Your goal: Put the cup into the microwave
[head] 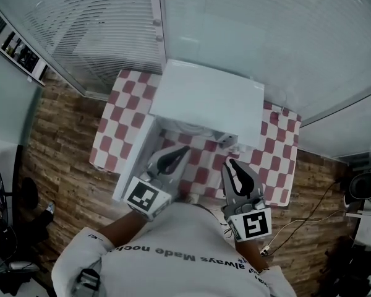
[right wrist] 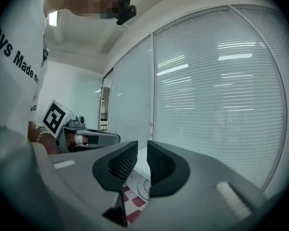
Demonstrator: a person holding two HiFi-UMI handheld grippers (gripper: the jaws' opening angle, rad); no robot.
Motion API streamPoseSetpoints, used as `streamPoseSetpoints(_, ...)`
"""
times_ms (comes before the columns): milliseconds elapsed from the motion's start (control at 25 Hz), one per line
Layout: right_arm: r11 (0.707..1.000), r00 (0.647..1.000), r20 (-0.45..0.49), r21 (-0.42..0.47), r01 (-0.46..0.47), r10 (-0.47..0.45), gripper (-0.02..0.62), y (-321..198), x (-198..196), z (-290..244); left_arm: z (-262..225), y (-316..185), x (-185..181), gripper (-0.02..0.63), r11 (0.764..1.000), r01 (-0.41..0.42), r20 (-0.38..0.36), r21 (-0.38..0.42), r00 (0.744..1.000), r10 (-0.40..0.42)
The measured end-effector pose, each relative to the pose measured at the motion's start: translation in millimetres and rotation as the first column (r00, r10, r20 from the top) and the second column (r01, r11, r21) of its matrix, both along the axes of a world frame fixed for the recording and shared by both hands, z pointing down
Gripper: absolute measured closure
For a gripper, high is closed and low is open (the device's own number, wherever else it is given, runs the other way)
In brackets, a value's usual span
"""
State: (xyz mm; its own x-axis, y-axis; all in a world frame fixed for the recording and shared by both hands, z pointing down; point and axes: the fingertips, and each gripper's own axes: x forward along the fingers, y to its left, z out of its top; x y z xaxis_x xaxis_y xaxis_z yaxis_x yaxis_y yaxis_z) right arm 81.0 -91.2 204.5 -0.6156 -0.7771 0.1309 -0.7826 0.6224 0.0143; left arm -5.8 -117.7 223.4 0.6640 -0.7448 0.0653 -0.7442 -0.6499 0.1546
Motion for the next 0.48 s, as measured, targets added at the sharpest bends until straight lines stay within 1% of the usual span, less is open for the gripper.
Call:
streamPoseSetpoints(120,1.0,1.0,0.021,0.007,0.004,-0.004,0.537,1.6,-4.4,-11.7,-11.4,1.0,2.5,0.601,1.0,-0.017,-0.005,0.018,1.0,0.017)
streamPoseSetpoints(240,1.0,1.0,0.015,0.017,0.011,-0.011,0.538,3.4,-7.1,-19.6,-13.4,4.3,3.0,0.601,0.999,-0.034,0.007,0.013,0.999,0.034)
streamPoseSetpoints(360,1.0,1.0,0.019,0.03,0.001,-0.002,0.54,3.3,-5.4,-25.7,-12.6,5.6,2.1,0.601,0.999,-0.042,0.02,0.005,0.999,0.042)
streamPoseSetpoints(480,1.0,1.0,0.02,0.025,-0.012,0.012,0.541,2.8,0.1,-25.0,-17.8,4.8,3.7,0.601,0.999,-0.045,0.009,0.016,0.999,0.045)
